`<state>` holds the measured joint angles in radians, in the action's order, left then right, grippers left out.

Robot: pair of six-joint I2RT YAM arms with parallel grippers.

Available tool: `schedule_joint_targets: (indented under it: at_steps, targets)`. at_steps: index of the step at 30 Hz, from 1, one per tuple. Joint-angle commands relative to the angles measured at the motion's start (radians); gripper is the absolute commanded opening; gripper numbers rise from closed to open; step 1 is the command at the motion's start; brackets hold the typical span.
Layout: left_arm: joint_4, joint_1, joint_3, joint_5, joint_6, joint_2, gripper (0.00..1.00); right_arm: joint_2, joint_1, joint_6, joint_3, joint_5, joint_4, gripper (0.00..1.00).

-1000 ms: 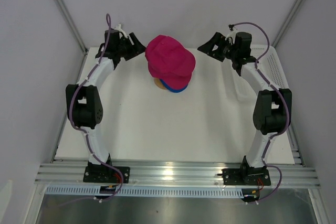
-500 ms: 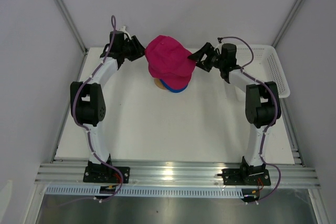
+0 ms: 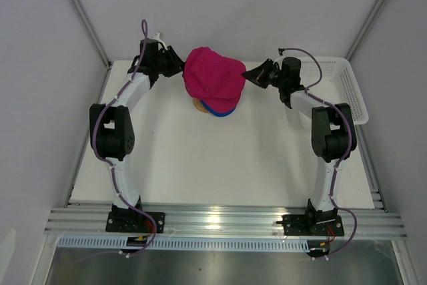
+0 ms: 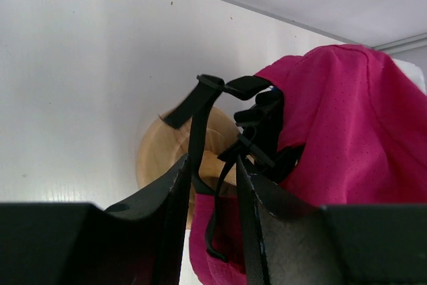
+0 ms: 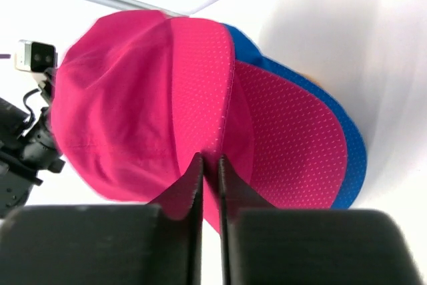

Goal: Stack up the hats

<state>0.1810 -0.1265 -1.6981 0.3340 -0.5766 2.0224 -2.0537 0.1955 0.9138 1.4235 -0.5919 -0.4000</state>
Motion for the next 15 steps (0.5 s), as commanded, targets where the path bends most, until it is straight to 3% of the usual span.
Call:
schedule_joint_targets:
  at_steps: [1,10,15]
  targets:
    - [-0.04,-0.015,-0.04,-0.015,0.0,-0.01,0.36,0.004,0.016,-0.044,-0.034,0.02,0.024,0.01]
    - [-0.035,-0.022,-0.022,-0.041,0.029,-0.028,0.35,-0.026,0.016,-0.082,-0.077,0.047,0.056,0.0]
    - [-0.02,-0.024,-0.026,-0.073,0.058,-0.04,0.35,-0.091,0.004,-0.024,-0.132,0.03,-0.035,0.0]
